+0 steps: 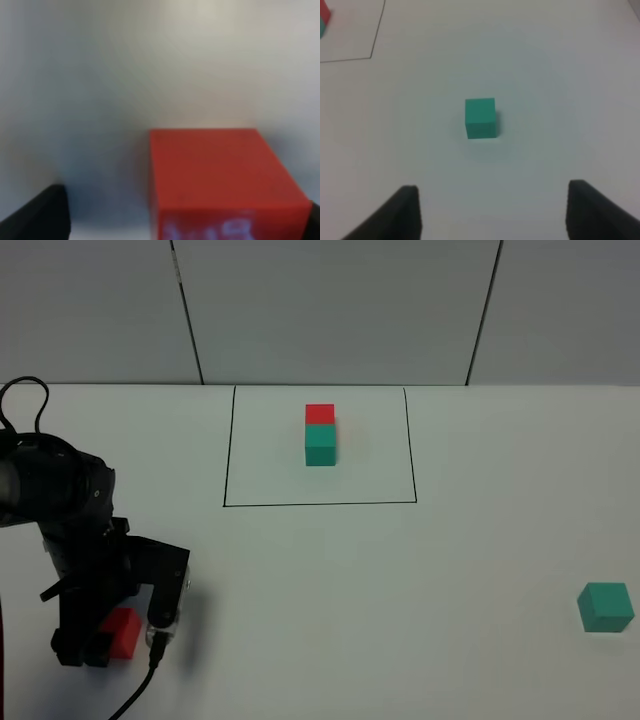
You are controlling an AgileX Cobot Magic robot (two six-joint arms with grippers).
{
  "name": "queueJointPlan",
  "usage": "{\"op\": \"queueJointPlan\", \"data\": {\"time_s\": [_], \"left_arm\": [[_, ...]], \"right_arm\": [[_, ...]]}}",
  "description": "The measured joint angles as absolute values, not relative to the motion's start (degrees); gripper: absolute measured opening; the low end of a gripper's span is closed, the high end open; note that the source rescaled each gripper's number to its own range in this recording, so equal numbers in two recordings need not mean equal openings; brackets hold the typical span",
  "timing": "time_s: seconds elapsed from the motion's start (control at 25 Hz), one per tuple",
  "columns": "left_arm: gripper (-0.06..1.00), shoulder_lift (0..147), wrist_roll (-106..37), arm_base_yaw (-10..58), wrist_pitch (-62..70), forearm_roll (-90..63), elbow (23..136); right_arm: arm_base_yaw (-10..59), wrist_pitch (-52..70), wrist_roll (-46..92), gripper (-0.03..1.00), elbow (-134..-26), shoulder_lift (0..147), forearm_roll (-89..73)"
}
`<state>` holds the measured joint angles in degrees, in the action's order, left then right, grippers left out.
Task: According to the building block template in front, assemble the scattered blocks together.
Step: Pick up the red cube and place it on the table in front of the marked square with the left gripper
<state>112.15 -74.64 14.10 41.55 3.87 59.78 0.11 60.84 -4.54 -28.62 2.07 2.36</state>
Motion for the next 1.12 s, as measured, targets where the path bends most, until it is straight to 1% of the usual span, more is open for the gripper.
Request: {"op": "queueJointPlan", "data": {"time_s": [0.4, 0.48, 0.56, 0.68, 0.76, 0.88, 0.92, 1.12], "left_arm": [[0.87, 112.58, -74.64, 14.1, 41.55, 2.74, 60.0], [0.84, 112.65, -74.64, 14.1, 41.74, 2.74, 60.12], [0.76, 112.72, -74.64, 14.1, 42.28, 2.74, 60.23], [0.55, 112.84, -74.64, 14.1, 43.43, 2.74, 60.41], [0.35, 112.84, -74.69, 14.1, 44.45, 2.63, 60.41], [0.02, 112.94, -74.69, 14.1, 45.62, 2.51, 60.41], [0.0, 112.94, -74.69, 14.1, 45.91, 2.51, 60.41], [0.0, 112.94, -72.24, 14.1, 46.2, 2.35, 60.41]], "right_arm": [[0.11, 60.84, -4.54, 0.56, -28.62, 2.07, 2.36], [0.11, 60.84, -4.54, 0.56, -28.62, 2.07, 2.36], [0.11, 60.84, -4.54, 0.56, -28.62, 2.07, 2.36], [0.11, 60.84, -4.54, 0.56, -28.62, 2.07, 2.36], [0.11, 60.84, -4.54, 0.56, -28.62, 2.07, 2.36], [0.11, 60.84, -4.54, 0.56, -28.62, 2.07, 2.36], [0.11, 60.84, -4.54, 0.56, -28.62, 2.07, 2.36], [0.11, 60.84, -4.54, 0.56, -28.62, 2.07, 2.36]]}}
